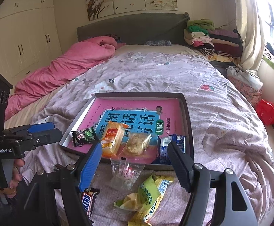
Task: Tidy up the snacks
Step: 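Withdraw both open tools from the tray toward the snacks on the quilt, then grasp the clear bag with red item with the right tool while the left tool grasps the round cookie packet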
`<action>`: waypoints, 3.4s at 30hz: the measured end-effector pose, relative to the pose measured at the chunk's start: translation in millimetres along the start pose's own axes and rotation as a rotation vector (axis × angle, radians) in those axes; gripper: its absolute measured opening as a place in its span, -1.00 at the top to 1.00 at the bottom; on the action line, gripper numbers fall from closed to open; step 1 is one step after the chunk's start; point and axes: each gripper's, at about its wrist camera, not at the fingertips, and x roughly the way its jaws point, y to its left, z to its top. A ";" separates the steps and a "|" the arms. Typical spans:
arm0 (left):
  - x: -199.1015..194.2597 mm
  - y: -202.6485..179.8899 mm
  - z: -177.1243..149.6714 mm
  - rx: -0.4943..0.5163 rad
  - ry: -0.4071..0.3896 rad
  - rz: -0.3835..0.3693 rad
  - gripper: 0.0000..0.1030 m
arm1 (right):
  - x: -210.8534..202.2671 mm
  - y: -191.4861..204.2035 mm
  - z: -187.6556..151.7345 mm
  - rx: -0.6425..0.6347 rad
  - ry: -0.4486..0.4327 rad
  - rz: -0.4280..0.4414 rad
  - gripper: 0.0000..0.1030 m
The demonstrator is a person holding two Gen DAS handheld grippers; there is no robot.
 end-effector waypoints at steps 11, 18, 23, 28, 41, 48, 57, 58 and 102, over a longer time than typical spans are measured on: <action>10.8 -6.5 -14.3 0.015 0.066 -0.004 -0.60 | -4.4 1.9 -11.2 -0.020 0.018 0.000 -0.39; 14.0 -14.1 -22.8 0.035 0.093 -0.004 -0.60 | -6.9 3.0 -22.2 -0.037 0.037 -0.001 -0.39; 16.2 -15.7 -28.3 0.036 0.114 -0.008 -0.60 | -8.1 3.4 -28.5 -0.042 0.048 0.004 -0.39; 20.2 -19.1 -33.9 0.043 0.145 -0.010 -0.60 | -7.8 4.4 -32.7 -0.037 0.060 0.014 -0.39; 38.2 -27.5 -48.1 0.080 0.220 0.001 -0.60 | -3.9 11.7 -36.5 -0.033 0.080 0.047 -0.39; 45.3 -27.5 -53.1 0.083 0.239 0.013 -0.60 | 0.0 14.5 -38.0 -0.028 0.094 0.061 -0.39; 56.9 -24.2 -55.4 0.072 0.258 0.016 -0.60 | 12.6 13.3 -40.7 0.010 0.122 0.106 -0.39; 58.5 -24.2 -55.7 0.073 0.260 0.018 -0.60 | 16.1 12.2 -40.8 0.022 0.129 0.111 -0.39; 82.3 -16.2 -53.9 0.019 0.277 0.027 -0.42 | 79.5 2.1 -47.0 0.136 0.226 0.172 0.22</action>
